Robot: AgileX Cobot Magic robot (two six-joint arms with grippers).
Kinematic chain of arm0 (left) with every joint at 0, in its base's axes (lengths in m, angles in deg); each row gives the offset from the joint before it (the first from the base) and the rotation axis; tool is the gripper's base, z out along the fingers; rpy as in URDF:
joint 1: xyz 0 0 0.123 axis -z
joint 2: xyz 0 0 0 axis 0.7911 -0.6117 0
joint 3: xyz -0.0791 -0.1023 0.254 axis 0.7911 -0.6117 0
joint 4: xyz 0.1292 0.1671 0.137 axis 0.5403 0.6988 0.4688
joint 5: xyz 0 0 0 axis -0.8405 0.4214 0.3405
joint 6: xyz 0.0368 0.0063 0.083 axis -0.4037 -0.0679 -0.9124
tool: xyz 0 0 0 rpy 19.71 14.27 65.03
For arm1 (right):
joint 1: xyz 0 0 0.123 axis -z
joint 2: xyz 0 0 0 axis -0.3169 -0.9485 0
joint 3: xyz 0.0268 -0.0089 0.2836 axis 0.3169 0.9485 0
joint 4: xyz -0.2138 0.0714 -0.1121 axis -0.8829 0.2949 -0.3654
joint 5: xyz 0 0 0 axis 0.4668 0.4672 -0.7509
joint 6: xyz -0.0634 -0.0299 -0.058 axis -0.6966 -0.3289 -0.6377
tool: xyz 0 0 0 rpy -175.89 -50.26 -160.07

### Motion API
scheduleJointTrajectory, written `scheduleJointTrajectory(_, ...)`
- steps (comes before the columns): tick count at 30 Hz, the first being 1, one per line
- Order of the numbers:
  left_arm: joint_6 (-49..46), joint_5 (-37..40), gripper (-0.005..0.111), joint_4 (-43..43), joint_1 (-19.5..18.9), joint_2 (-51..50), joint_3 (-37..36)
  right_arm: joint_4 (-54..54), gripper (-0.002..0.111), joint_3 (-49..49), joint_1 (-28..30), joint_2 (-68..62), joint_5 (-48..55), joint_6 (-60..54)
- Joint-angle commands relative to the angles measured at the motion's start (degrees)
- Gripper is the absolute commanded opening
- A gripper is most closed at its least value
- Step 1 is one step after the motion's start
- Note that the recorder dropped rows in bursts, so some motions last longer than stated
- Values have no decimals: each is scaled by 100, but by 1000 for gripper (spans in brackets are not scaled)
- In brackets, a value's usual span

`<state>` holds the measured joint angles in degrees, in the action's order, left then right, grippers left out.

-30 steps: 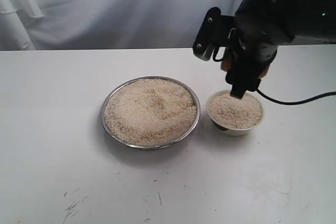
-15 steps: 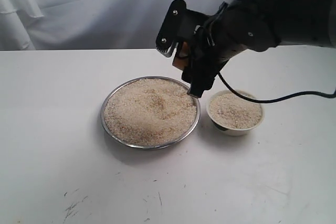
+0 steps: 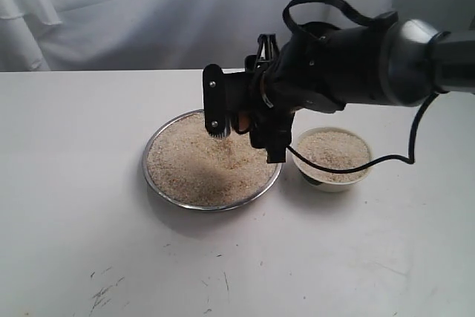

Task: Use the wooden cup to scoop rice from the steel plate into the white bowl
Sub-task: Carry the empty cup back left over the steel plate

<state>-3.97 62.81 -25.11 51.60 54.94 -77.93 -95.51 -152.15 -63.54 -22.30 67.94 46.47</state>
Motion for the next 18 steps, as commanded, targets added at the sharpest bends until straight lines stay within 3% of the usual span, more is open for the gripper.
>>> scheduleJointTrajectory(1, 18, -36, 0, -4, 9, 29, -26, -357, 0, -362, -25, -183, -134, -53)
scheduleJointTrajectory(12, 18, -36, 0, -4, 9, 29, -26, -1058, 0, -1206, -42, -705, -115, -84)
scheduleJointTrajectory(18, 18, -36, 0, -4, 9, 29, -26, -2420, 0, -1206, -42, -1070, 208, -92)
